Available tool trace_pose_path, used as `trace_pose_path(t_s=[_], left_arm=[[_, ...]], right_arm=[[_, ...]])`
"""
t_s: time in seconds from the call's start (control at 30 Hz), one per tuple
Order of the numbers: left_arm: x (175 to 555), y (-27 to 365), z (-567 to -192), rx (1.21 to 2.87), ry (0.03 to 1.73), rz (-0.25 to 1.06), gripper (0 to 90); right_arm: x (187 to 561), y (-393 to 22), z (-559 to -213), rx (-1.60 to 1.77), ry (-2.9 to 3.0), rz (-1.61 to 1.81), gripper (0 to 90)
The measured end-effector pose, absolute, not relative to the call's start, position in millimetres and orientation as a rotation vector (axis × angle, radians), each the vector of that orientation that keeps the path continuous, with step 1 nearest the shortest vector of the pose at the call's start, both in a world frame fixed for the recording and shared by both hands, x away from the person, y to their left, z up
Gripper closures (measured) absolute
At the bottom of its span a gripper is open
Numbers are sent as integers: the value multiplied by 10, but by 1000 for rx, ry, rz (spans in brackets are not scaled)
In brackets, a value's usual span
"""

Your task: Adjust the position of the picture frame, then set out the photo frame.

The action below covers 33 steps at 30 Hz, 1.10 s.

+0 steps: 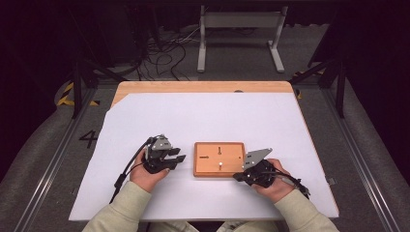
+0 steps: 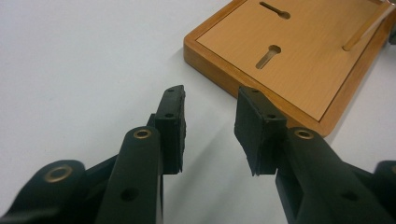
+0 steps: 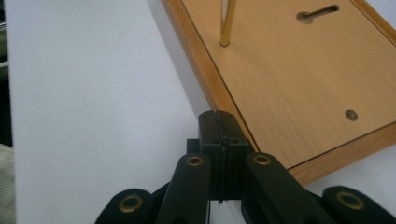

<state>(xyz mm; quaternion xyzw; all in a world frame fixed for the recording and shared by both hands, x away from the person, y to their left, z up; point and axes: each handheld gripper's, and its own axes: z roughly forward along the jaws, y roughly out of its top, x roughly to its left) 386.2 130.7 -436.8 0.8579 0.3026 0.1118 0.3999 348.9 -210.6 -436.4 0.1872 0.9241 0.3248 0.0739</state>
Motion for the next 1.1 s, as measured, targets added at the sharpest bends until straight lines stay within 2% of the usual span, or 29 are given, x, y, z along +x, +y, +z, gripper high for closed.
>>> trace_pose_path(t_s=[0.17, 0.5, 1.1], left_arm=[[3857, 1312, -4360, 2164, 770, 282, 628], [3837, 1328, -4313, 2134, 770, 274, 587], [3695, 1124, -4186, 2126, 659, 233, 555]], right_arm=[[3492, -2117, -4362, 567, 2768, 993, 900], [3495, -2207, -4178, 578, 2659, 1129, 776], [3536, -2418, -4022, 687, 2531, 1195, 722]])
